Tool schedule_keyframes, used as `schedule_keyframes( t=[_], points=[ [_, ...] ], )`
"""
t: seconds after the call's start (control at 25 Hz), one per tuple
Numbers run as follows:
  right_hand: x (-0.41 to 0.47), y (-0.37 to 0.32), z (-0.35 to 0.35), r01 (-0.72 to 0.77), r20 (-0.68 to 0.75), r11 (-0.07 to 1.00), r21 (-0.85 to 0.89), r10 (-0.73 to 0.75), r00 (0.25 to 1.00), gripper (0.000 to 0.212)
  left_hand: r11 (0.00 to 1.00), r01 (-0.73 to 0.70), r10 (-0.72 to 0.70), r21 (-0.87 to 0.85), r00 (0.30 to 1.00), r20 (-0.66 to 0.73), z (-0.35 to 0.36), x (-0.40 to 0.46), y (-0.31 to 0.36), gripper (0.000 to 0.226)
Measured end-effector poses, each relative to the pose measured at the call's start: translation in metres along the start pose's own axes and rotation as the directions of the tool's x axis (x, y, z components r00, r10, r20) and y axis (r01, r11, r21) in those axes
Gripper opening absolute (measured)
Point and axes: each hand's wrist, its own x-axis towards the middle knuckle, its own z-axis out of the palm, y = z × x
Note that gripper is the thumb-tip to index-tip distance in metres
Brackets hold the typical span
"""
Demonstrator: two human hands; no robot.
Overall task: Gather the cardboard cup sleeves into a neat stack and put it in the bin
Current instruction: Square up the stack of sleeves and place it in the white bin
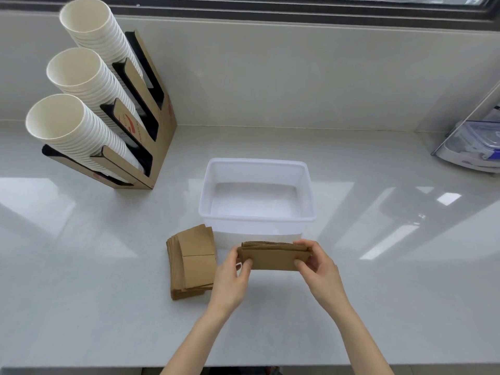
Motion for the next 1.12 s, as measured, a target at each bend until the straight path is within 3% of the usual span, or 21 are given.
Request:
schedule_keyframes(
  t=[0.28, 0.72, 0.88, 1.12],
  points=[
    [-0.003, 0.026, 0.004, -0.023, 0.043, 0.992, -0.127, 0.029, 0.999, 0.052, 0.985, 0.007, -0.012, 0.173, 1.000, 0.028, 0.014, -0.003, -0.030, 0.044],
    [0.000, 0.021, 0.005, 0.001, -0.002, 0.991, -0.136, -0.001, 1.000, 0.041, 0.975, 0.034, -0.035, 0.221, 0.999, 0.002, 0.015, 0.000, -0.016, 0.024],
    [0.002, 0.009, -0.002, -0.007, -0.017, 0.997, -0.072, 0.006, 1.000, 0.037, 0.981, -0.034, 0.031, 0.193, 0.999, 0.017, 0.008, 0.003, 0.005, 0.024],
    [0.001, -0.010, 0.008, -0.051, 0.077, 0.998, 0.036, 0.048, 0.996, 0.022, 1.000, -0.003, 0.002, -0.006, 0.993, -0.121, -0.019, 0.007, 0.023, 0.020]
  ],
)
